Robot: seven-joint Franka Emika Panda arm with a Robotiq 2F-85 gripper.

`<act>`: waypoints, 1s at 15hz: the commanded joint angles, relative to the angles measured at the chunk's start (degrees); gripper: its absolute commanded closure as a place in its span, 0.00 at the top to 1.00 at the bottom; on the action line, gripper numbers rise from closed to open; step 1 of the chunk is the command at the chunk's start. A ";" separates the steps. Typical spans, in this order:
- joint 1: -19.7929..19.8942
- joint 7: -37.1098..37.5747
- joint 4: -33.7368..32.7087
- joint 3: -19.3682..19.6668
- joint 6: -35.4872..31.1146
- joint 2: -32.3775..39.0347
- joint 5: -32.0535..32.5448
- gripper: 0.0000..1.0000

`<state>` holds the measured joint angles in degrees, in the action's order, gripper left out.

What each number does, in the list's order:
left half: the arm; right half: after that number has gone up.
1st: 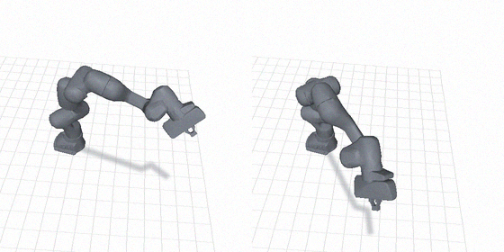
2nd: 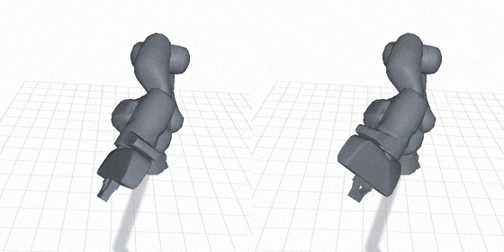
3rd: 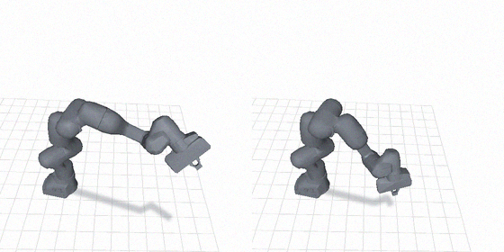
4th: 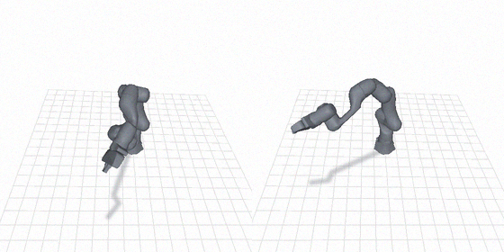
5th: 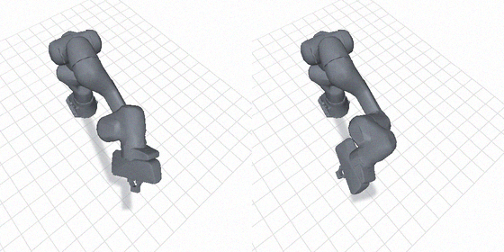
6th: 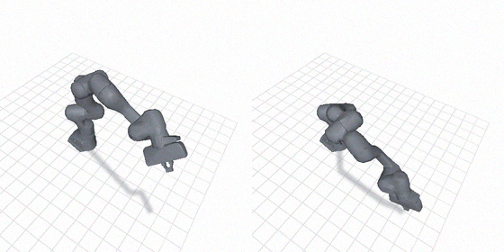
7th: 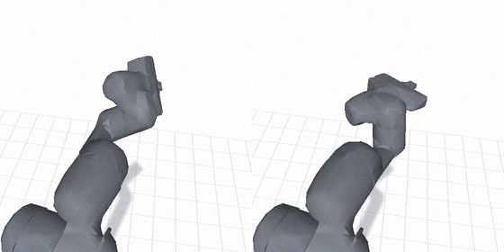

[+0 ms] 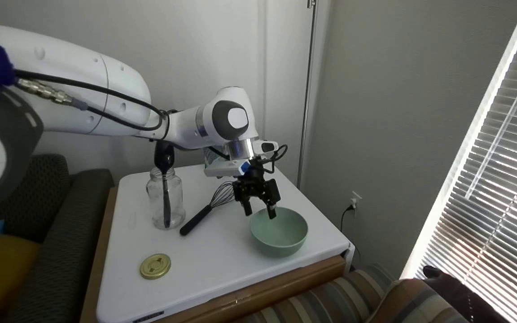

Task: Move the bowl to the right

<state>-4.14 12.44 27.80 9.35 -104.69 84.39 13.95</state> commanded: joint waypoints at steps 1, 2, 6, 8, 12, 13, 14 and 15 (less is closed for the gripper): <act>0.41 -3.06 -7.99 -0.11 8.80 -0.44 -1.24 1.00; 0.11 -2.80 -3.81 -0.56 8.67 -4.01 -0.69 1.00; -0.10 -4.91 -4.80 -1.33 17.91 -8.87 -1.31 1.00; -0.22 -7.50 -4.52 -1.54 23.56 -11.61 -2.35 1.00; -0.57 -9.01 -4.21 -2.26 35.88 -16.49 -3.51 1.00; -0.72 -7.71 -6.66 -1.44 32.02 -13.44 -2.29 1.00; -0.82 -7.73 -6.72 -1.52 33.02 -14.15 -2.37 1.00; -0.90 -7.70 -6.72 -1.52 32.90 -14.33 -2.36 1.00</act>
<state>-5.04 4.75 21.08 7.84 -71.79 70.06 11.60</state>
